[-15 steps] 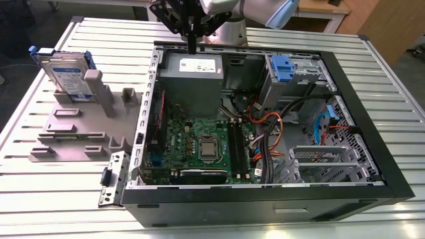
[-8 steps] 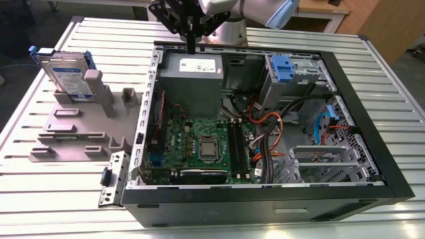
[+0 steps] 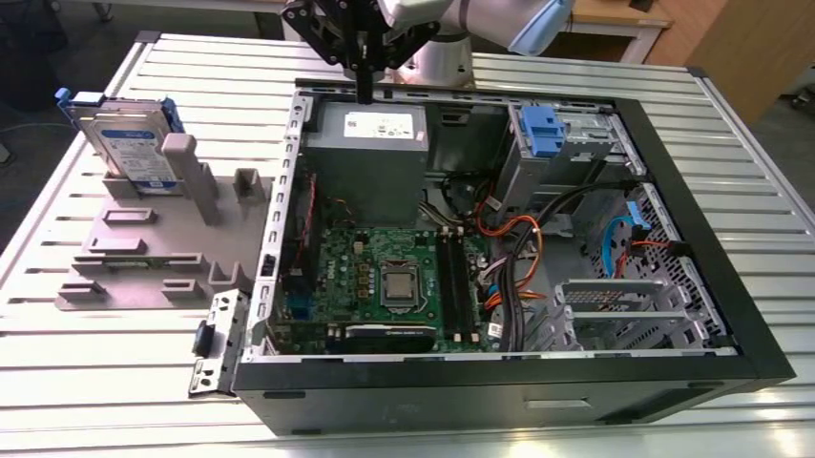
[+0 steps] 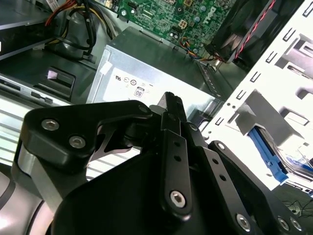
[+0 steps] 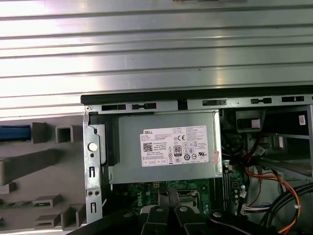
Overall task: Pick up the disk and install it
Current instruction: 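Reach for the disk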
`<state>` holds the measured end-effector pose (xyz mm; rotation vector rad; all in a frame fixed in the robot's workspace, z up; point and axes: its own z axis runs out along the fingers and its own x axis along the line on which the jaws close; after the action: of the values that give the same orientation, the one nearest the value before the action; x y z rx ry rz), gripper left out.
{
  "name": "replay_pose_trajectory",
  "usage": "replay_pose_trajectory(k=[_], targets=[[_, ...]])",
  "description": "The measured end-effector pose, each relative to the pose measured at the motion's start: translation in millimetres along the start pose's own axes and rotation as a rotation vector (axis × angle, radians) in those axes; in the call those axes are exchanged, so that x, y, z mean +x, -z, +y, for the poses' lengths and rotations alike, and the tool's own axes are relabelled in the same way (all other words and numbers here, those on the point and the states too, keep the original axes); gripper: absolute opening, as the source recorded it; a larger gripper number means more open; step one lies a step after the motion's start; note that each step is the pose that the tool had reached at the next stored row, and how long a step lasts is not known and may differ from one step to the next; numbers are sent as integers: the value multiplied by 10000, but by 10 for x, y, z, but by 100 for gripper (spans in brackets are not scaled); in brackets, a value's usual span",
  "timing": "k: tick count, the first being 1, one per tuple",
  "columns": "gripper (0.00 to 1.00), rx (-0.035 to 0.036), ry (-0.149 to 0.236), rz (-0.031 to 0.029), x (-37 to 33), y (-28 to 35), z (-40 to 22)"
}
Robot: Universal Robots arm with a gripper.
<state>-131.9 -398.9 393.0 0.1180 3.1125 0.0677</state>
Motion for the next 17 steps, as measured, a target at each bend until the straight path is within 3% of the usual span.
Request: replay_pose_trajectory(k=[1,3,17], targets=[[11,0,0,0,2,0,0],[11,1,0,0,82,2,-6],[11,0,0,0,111,2,-8]])
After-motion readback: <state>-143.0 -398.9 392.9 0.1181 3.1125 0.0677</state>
